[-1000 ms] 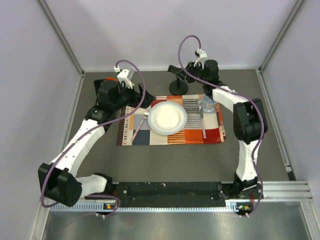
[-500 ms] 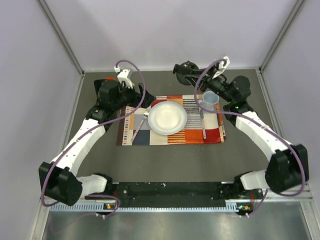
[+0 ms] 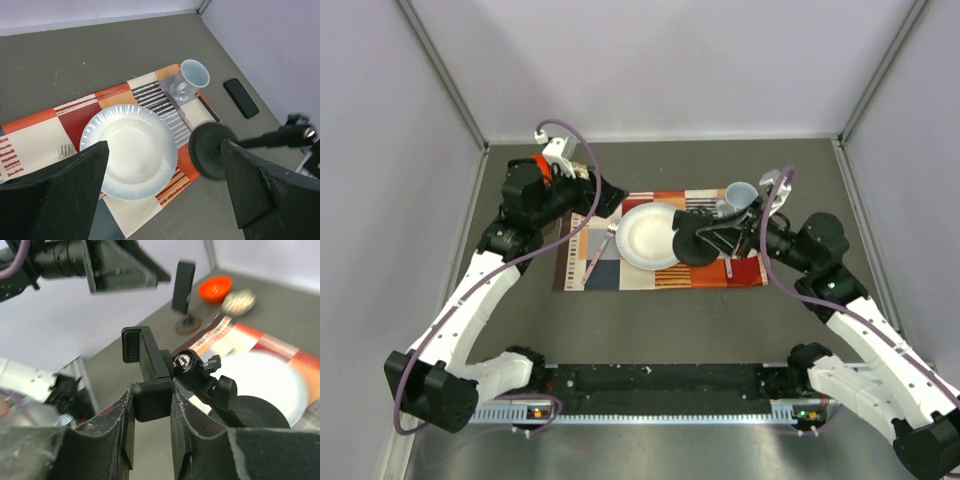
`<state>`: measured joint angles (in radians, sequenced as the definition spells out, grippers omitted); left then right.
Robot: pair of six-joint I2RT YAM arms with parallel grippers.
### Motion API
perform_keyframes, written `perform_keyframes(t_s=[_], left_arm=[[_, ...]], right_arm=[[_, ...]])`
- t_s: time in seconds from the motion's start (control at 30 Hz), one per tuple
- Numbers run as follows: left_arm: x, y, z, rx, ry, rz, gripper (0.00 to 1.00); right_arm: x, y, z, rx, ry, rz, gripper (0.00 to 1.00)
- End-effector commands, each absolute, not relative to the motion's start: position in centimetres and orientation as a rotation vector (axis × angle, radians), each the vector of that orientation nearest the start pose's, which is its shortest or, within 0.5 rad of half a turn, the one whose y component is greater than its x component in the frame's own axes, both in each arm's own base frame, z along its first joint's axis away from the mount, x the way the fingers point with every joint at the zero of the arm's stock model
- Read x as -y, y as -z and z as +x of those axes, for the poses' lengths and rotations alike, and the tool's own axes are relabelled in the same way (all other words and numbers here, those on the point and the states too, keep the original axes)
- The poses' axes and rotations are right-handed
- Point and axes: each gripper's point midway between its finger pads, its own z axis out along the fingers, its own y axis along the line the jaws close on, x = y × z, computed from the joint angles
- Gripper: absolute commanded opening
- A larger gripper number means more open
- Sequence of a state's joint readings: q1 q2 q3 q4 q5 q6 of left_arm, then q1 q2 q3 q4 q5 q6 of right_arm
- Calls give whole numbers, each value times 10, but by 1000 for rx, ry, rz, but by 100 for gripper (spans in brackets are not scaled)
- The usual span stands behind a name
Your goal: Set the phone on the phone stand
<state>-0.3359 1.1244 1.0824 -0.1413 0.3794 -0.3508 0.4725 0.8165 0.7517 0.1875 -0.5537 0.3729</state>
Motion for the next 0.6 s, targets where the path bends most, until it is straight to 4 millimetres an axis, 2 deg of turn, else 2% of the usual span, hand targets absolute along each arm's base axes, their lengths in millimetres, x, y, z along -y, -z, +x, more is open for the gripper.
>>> perform_keyframes(t_s=[0.0,0.07,0.1,0.2,0.33,0.5,0.57], left_arm=[[206,-345,317,-1715,901,303,98],[207,-347,315,-1711,917,308,98],[208,-348,314,-1708,921,310,98],[207,-348,314,-1705,922,309,98],[208,-344,315,-1715,924,310,98],[214,-338,317,-1735,943,323,98],[216,-336,318,-1743,949,327,98]], right_arm=[[-240,-334,182,-1564,-1312,-498,0],[-244,-328,163,-1573,-1392,-522,0],[-248,-311,157,-1604,-1413,-517,0],[-253,-299,145,-1592,-1489,-485,0],[-260,-285,144,-1568,-1538,-427,0],[-269,-258,149,-1578,-1500,-473,0],[-270,-256,150,-1556,-1476,-488,0]])
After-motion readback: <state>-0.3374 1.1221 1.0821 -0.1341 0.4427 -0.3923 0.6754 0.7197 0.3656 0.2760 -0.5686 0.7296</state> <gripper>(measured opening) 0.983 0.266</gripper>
